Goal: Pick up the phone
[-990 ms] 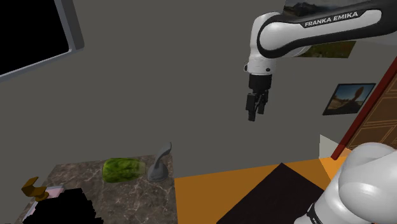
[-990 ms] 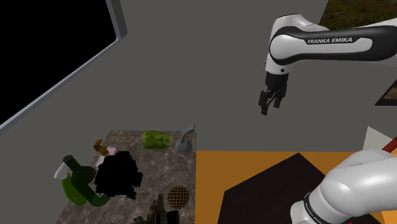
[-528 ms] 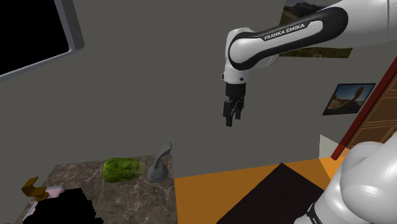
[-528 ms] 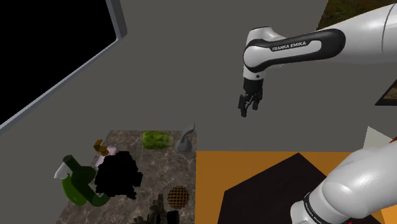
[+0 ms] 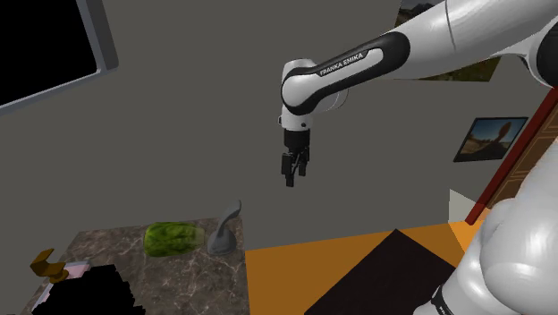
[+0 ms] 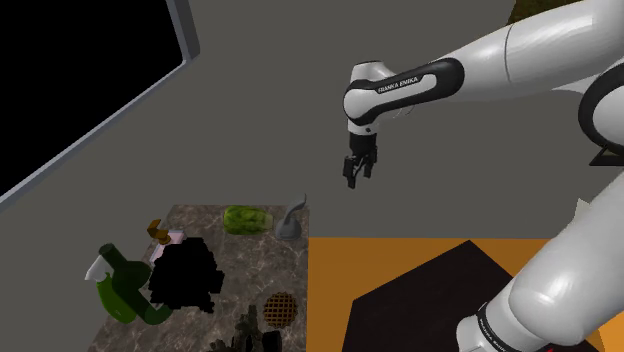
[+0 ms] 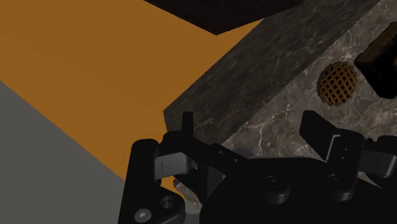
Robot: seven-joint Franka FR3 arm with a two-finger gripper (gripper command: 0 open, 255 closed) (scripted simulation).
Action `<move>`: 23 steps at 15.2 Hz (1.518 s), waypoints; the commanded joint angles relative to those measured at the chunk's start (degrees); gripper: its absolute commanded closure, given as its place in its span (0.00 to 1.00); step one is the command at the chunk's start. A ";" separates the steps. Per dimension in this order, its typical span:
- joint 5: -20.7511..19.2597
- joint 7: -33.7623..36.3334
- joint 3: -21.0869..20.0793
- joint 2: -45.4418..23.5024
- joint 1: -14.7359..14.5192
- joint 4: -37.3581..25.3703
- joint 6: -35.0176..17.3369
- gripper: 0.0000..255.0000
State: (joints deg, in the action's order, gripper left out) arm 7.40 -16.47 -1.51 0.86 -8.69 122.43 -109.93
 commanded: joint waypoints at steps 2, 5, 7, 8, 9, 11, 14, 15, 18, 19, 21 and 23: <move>0.68 -0.83 -1.01 -6.17 -1.01 -4.64 -1.54 0.00; 1.05 -1.48 -2.03 -12.24 -1.99 -9.87 -2.40 0.00; 1.15 -1.84 -2.70 -16.29 -2.65 -13.68 -2.69 0.00; 1.16 -2.00 -3.03 -18.33 -2.99 -15.68 -2.74 0.00; 1.15 -2.14 -3.36 -20.38 -3.35 -17.76 -2.73 0.00; 1.04 -2.38 -3.99 -24.51 -4.08 -22.14 -2.53 0.00; 0.70 -2.67 -4.87 -30.87 -5.30 -29.37 -1.73 0.00; 0.55 -2.74 -5.15 -33.05 -5.74 -31.99 -1.32 0.00; -0.01 -2.93 -5.92 -39.88 -7.20 -40.65 0.43 0.00; -0.05 -2.94 -5.96 -40.39 -7.32 -41.34 0.59 0.00; -0.06 -3.11 -5.92 -41.13 -7.36 -40.98 -0.49 0.00; -0.08 -3.28 -5.89 -41.88 -7.40 -40.64 -1.57 0.00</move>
State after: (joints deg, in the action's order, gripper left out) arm 7.33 -19.54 -7.43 -40.61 -16.14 81.49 -110.80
